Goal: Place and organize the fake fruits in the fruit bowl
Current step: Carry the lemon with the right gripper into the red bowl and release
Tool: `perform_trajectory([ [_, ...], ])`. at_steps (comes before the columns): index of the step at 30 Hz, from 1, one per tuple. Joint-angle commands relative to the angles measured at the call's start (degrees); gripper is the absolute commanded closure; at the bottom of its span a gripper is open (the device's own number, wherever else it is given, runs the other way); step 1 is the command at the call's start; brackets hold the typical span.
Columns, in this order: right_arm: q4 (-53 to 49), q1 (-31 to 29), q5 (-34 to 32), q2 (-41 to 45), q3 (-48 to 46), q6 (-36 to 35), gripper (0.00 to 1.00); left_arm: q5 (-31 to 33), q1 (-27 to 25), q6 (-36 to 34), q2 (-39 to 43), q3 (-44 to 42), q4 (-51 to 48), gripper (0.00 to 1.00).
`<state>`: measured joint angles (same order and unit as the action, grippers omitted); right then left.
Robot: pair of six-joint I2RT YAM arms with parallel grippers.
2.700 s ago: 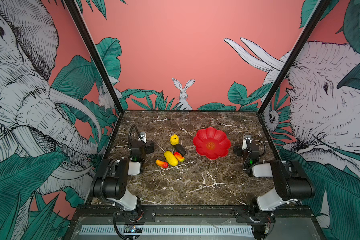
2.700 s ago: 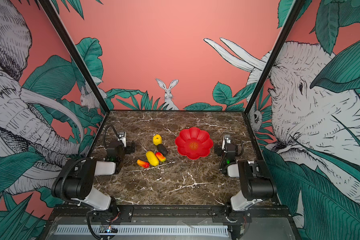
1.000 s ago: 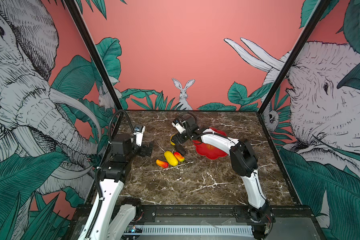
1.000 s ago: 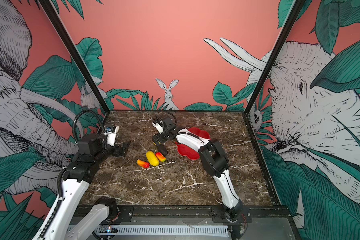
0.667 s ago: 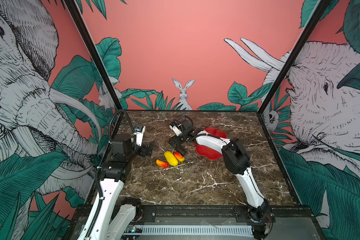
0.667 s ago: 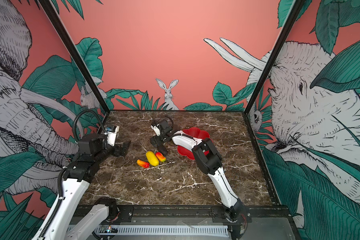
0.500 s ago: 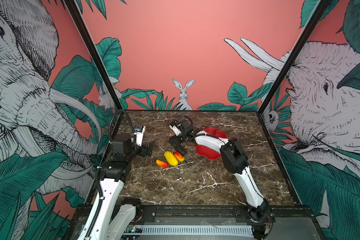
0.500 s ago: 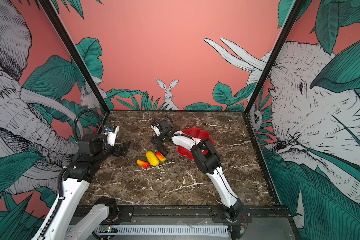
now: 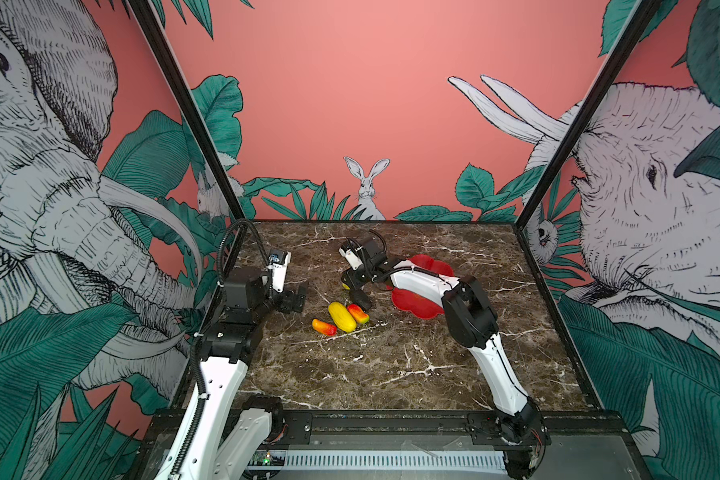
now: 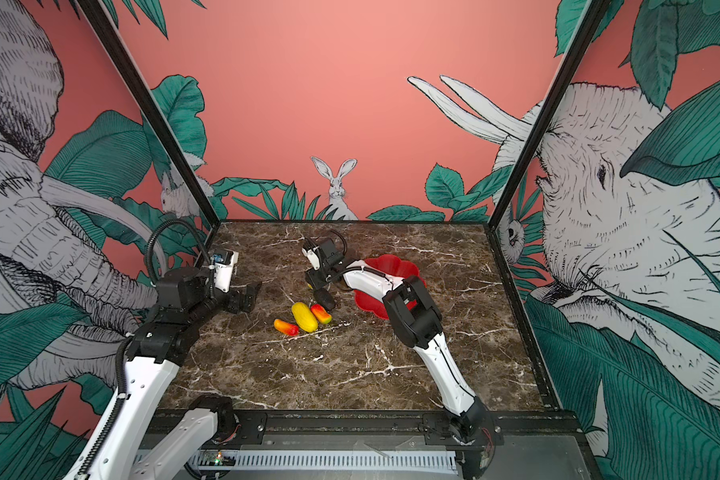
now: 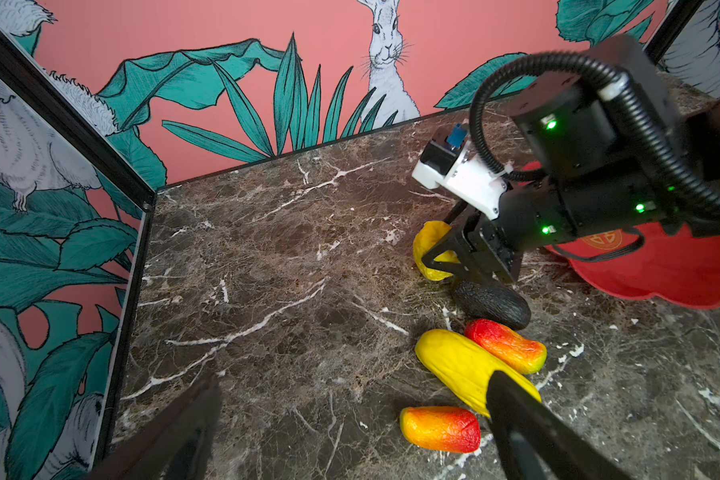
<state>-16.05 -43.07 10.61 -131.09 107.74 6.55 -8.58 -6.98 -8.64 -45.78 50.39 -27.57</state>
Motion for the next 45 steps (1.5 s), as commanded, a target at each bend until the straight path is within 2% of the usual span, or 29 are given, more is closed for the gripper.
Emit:
perform_trajectory([
  [1,0.52,1.29,-0.2,13.31,-1.06,-3.71,0.52,-0.56,0.02,-0.6,0.69,-0.52,-0.55,0.0],
  [5,0.3,6.07,1.4,23.17,-8.2,-3.64,0.56,-0.61,0.12,-0.66,0.61,-0.48,-0.38,0.0],
  [14,0.97,15.33,-3.61,42.44,-30.32,-4.84,0.58,-1.88,0.04,-0.45,-0.51,-0.38,-0.07,0.0],
  [18,1.99,18.12,-5.14,46.62,-38.84,-4.01,0.58,-2.14,0.0,-0.33,-1.32,-0.22,-0.1,0.0],
  [27,6.96,20.27,-5.41,43.12,-46.36,-2.59,0.58,-2.41,-0.05,-0.34,-1.63,-0.34,-0.09,0.0],
  [45,14.1,22.16,-4.56,34.57,-48.33,-0.66,0.59,-2.6,0.04,-0.58,-1.74,-0.38,-0.16,0.0],
])
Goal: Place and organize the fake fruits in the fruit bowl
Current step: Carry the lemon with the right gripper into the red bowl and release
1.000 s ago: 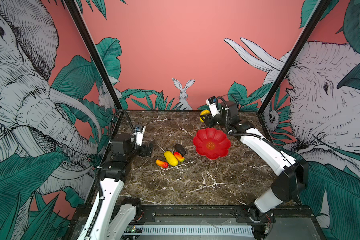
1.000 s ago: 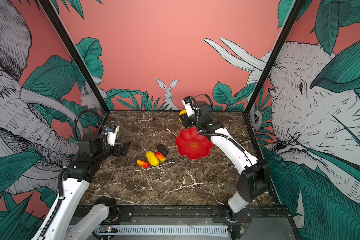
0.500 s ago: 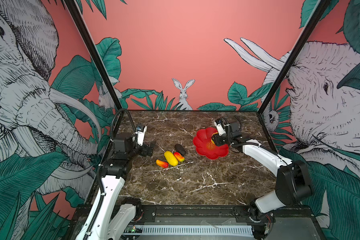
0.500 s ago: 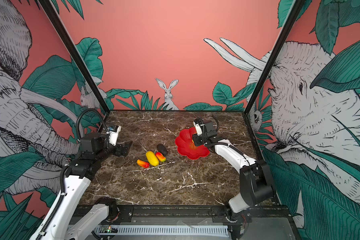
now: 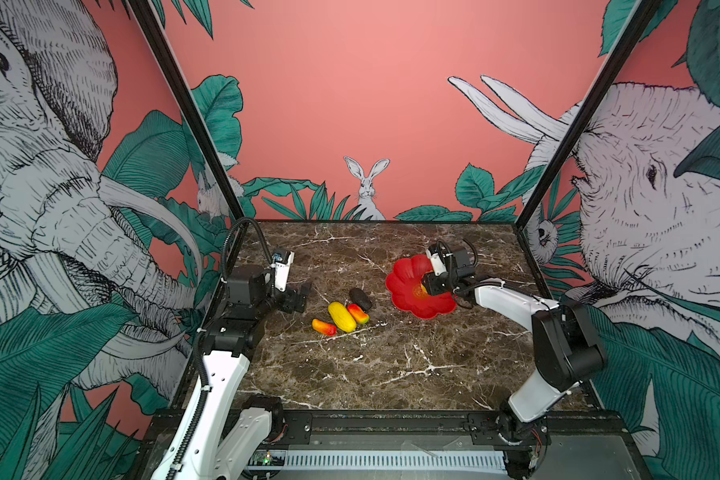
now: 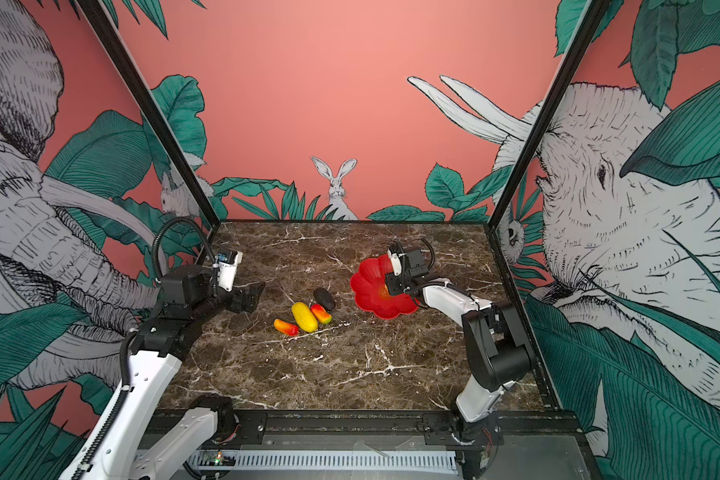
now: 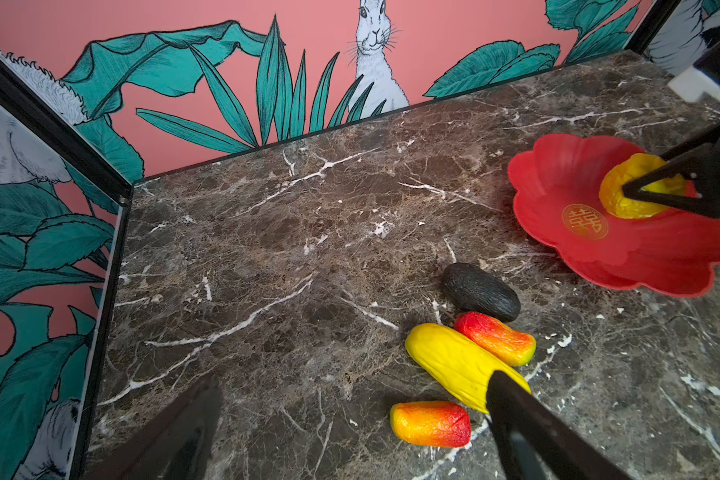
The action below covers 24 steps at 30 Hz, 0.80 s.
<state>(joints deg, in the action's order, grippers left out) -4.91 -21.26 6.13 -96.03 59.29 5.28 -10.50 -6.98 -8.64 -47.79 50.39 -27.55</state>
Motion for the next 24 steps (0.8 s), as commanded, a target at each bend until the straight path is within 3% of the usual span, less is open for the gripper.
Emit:
perform_trajectory([
  [1,3.06,0.47,-0.02,-0.71,0.13,0.69,0.59,-0.78,0.03,-0.53,0.33,-0.46,-0.14,0.0],
  [24,5.86,1.03,0.64,-7.7,3.2,1.76,0.57,-1.01,0.02,-0.58,-0.05,-0.31,-0.12,0.0],
])
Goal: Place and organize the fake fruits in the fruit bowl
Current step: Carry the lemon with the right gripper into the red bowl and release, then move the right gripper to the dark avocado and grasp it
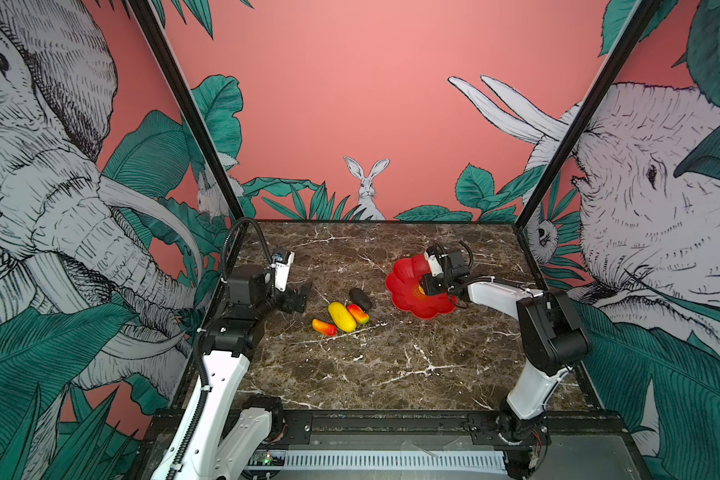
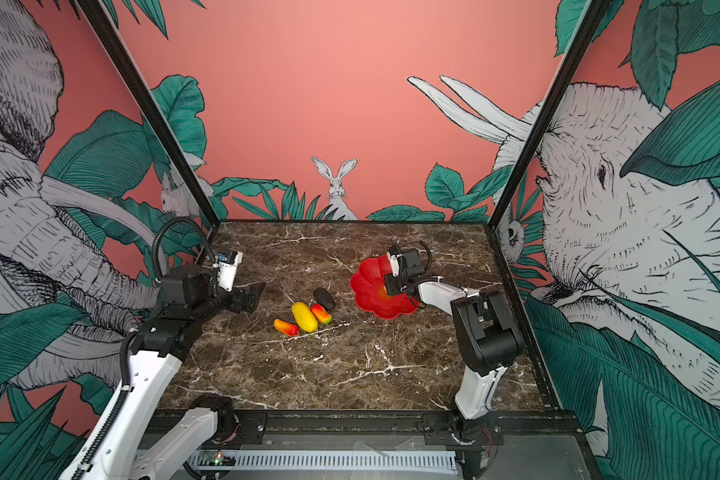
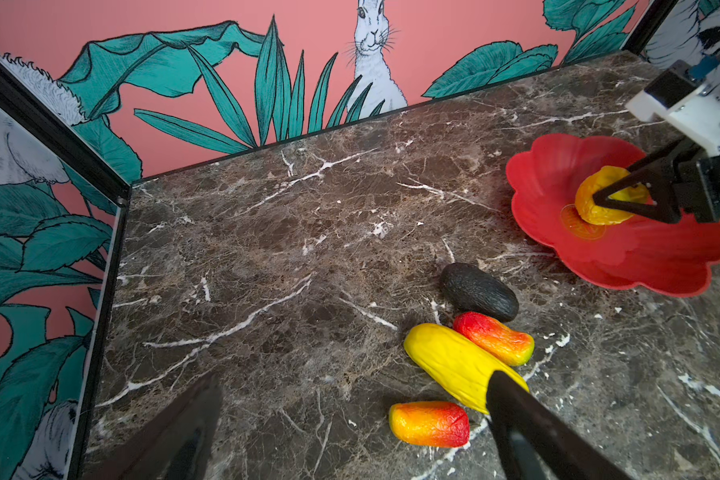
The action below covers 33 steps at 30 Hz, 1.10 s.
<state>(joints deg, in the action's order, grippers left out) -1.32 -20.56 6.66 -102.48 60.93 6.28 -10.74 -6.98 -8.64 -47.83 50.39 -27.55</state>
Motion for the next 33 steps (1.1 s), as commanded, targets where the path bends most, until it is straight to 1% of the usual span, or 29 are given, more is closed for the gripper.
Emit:
perform_trajectory([
  [1,2.57,0.33,0.03,-1.47,1.74,0.83,0.57,-0.77,-0.07,-0.58,0.02,-0.3,-0.13,0.0],
  [7,2.84,0.34,-0.68,-3.63,3.95,0.67,0.56,-0.86,0.1,-0.61,-0.07,-0.3,-0.14,0.0],
  [12,2.31,0.6,-0.77,-4.87,5.49,0.23,0.51,-0.69,0.03,-0.72,-0.07,-0.36,-0.18,0.0],
  [14,2.12,0.55,-0.68,-4.95,5.78,0.15,0.46,-0.71,0.04,-0.67,-0.07,-0.3,-0.15,0.0],
  [18,1.21,0.53,-1.11,-4.37,5.87,-0.62,0.23,-0.6,-0.06,-0.76,-0.07,-0.26,-0.31,0.0],
  [22,-0.36,0.57,-1.75,-1.63,5.61,-1.55,0.11,-0.25,0.04,-0.85,0.24,-0.29,-0.4,0.0],
  [25,-1.53,0.43,-1.91,2.57,4.79,-2.9,0.03,-0.29,0.04,-0.85,0.27,-0.32,-0.31,0.0],
  [26,-2.25,0.39,-1.92,4.32,4.64,-3.53,0.01,-0.33,0.0,-0.85,0.28,-0.32,-0.28,0.0],
  [33,-11.25,-1.07,-0.74,13.24,6.84,-8.24,0.01,-0.08,0.04,-0.85,0.29,-0.27,-0.4,0.0],
])
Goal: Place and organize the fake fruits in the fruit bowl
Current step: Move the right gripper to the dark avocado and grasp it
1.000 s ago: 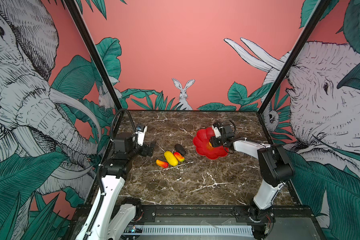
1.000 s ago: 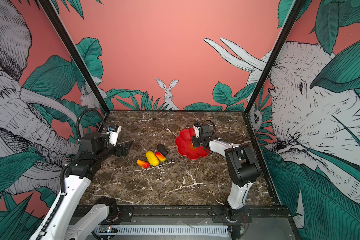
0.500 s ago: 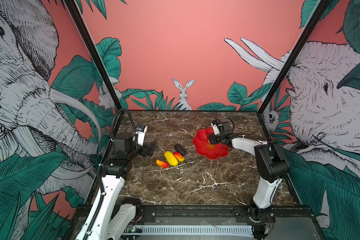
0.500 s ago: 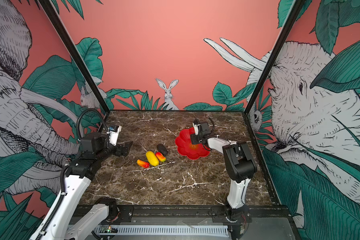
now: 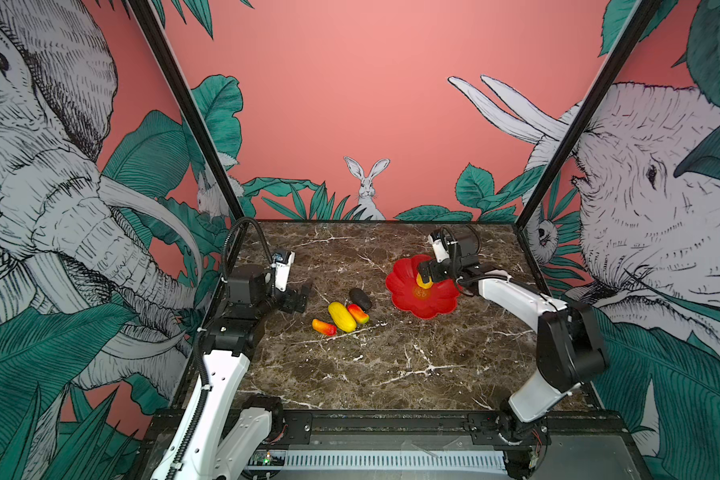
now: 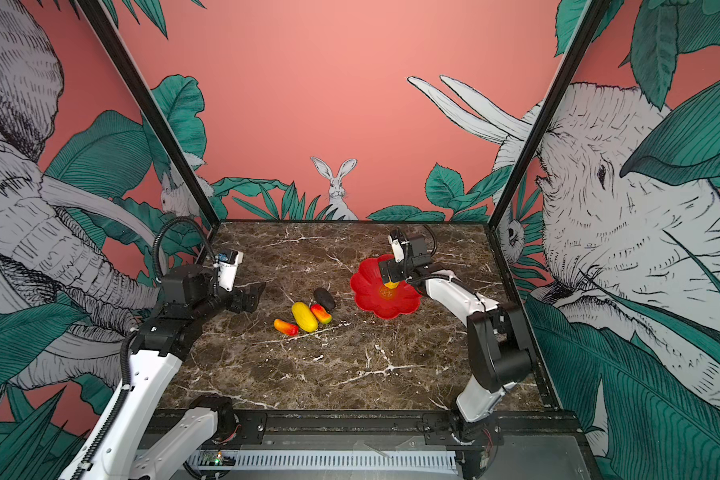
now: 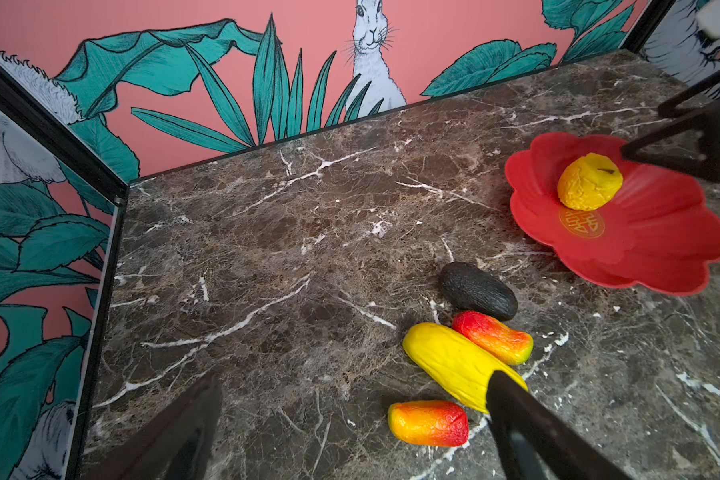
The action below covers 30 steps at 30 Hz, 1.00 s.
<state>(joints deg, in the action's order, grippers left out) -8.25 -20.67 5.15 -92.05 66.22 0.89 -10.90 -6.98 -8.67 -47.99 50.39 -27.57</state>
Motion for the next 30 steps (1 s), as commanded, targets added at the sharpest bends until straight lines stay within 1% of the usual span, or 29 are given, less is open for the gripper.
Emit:
perform_trajectory([
  [1,-5.5,-1.71,1.06,3.54,2.0,-3.33,0.01,0.09,0.03,-0.85,0.39,-0.17,-0.38,0.0],
  [5,-8.41,-7.05,1.33,5.42,3.27,-5.45,0.01,0.16,0.01,-0.83,0.52,-0.13,-0.42,0.0],
  [9,-9.04,-13.01,2.45,4.73,4.63,-5.15,0.01,0.0,-0.01,-0.74,0.56,-0.19,-0.46,0.0],
  [13,-8.16,-17.88,4.28,0.89,6.48,-3.41,0.01,-0.18,0.03,-0.74,0.68,-0.18,-0.46,0.0],
  [16,-7.92,-20.81,4.57,-4.09,8.44,-3.18,0.01,-0.09,0.02,-0.75,0.95,-0.2,-0.44,0.0],
  [20,-7.72,-22.87,4.71,-9.92,11.76,-2.76,0.01,-0.06,0.03,-0.74,1.36,-0.38,-0.46,0.0],
  [30,-5.92,-23.72,7.76,-17.8,14.99,-0.55,0.01,-0.16,-0.01,-0.78,1.5,-0.37,-0.46,0.0],
])
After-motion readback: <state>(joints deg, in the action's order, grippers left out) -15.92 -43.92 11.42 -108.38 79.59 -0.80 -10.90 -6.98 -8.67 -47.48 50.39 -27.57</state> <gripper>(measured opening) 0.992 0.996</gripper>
